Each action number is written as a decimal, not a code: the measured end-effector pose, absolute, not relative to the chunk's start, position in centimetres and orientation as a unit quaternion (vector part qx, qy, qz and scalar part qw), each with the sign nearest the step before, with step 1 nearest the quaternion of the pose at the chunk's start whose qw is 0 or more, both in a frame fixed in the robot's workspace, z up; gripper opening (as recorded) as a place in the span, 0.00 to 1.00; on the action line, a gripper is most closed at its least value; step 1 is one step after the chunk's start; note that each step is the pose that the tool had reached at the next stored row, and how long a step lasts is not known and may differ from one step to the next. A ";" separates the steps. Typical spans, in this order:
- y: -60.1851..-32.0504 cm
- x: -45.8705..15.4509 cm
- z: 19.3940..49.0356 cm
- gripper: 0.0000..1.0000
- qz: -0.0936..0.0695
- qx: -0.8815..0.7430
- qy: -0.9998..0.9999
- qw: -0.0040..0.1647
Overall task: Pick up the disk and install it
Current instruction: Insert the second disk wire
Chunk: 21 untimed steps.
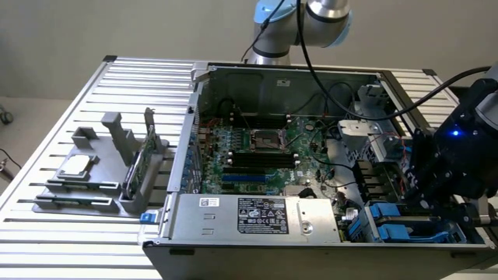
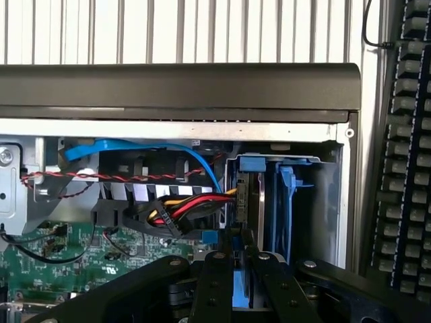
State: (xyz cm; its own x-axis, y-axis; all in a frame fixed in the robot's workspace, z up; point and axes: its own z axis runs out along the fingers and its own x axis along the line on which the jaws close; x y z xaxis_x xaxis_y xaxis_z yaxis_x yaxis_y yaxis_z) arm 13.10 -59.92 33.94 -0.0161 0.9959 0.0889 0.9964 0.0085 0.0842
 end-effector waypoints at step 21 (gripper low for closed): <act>-61.2 13.2 33.3 0.18 -0.074 -0.702 -0.708 0.019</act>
State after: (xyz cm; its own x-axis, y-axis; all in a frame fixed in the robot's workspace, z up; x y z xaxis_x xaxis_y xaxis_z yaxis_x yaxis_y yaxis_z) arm 13.19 -61.23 33.31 -0.0135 0.9913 0.1308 0.9969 0.0032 0.0788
